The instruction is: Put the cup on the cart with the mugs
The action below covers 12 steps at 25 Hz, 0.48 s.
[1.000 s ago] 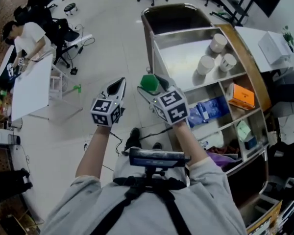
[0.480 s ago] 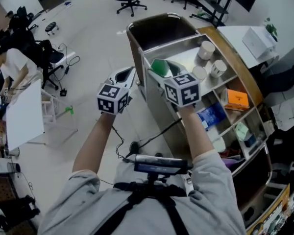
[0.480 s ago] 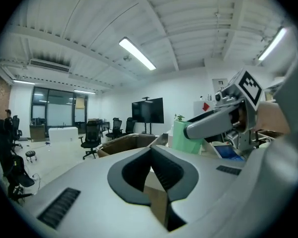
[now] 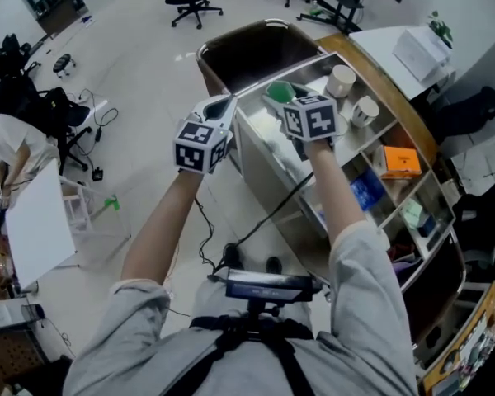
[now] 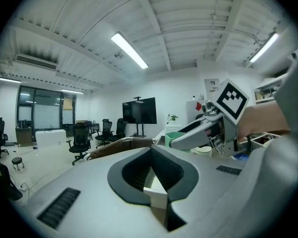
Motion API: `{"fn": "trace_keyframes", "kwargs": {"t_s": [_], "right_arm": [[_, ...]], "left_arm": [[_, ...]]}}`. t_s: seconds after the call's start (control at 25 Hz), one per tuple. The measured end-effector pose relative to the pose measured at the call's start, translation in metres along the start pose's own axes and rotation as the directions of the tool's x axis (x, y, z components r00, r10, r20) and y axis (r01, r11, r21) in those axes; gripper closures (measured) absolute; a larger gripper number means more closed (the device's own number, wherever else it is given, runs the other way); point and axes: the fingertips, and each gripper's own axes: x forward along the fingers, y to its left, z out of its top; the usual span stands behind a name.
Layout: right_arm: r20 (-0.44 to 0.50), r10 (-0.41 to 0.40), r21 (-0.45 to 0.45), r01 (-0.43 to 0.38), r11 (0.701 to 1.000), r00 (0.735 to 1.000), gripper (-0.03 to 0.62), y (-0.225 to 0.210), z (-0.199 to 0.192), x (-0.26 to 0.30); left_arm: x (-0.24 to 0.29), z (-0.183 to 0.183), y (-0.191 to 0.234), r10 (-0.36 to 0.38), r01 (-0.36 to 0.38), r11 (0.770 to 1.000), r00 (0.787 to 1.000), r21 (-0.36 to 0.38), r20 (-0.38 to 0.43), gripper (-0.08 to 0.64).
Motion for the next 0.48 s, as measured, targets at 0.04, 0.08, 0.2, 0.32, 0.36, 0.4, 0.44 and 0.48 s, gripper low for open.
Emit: {"fn": "trace_keyframes", "kwargs": {"t_s": [0.04, 0.08, 0.2, 0.32, 0.36, 0.4, 0.44, 0.48], "right_arm": [[-0.005, -0.007, 0.009, 0.007, 1.000, 1.000, 0.273, -0.006, -0.003, 0.005], [-0.009, -0.013, 0.015, 0.013, 1.000, 1.000, 0.273, -0.011, -0.005, 0.010], [-0.029, -0.026, 0.028, 0.027, 0.999, 0.999, 0.273, -0.020, -0.011, 0.027], [-0.042, -0.035, 0.039, 0.037, 0.999, 0.999, 0.273, -0.023, -0.019, 0.041], [-0.043, -0.040, 0.045, 0.042, 0.998, 0.998, 0.273, -0.025, -0.021, 0.045], [-0.044, -0.044, 0.052, 0.047, 0.998, 0.998, 0.273, -0.026, -0.023, 0.048], [-0.047, -0.046, 0.061, 0.049, 0.997, 0.998, 0.273, -0.027, -0.024, 0.052], [-0.055, -0.044, 0.068, 0.048, 0.997, 0.998, 0.273, -0.028, -0.027, 0.055]], "left_arm": [[0.005, -0.001, 0.001, -0.008, 0.008, 1.000, 1.000, 0.004, 0.000, 0.560], [0.009, -0.002, 0.003, -0.013, 0.013, 1.000, 1.000, 0.011, 0.002, 0.558], [0.021, -0.008, 0.009, -0.026, 0.026, 0.999, 1.000, 0.031, -0.001, 0.558], [0.029, -0.017, 0.012, -0.042, 0.042, 0.999, 0.999, 0.021, -0.010, 0.559], [0.031, -0.020, 0.013, -0.046, 0.046, 0.999, 0.999, 0.018, -0.013, 0.558], [0.034, -0.022, 0.014, -0.050, 0.051, 0.999, 0.999, 0.016, -0.015, 0.558], [0.035, -0.023, 0.015, -0.055, 0.055, 0.998, 0.998, 0.016, -0.018, 0.559], [0.036, -0.024, 0.016, -0.059, 0.059, 0.998, 0.998, 0.016, -0.020, 0.558]]}}
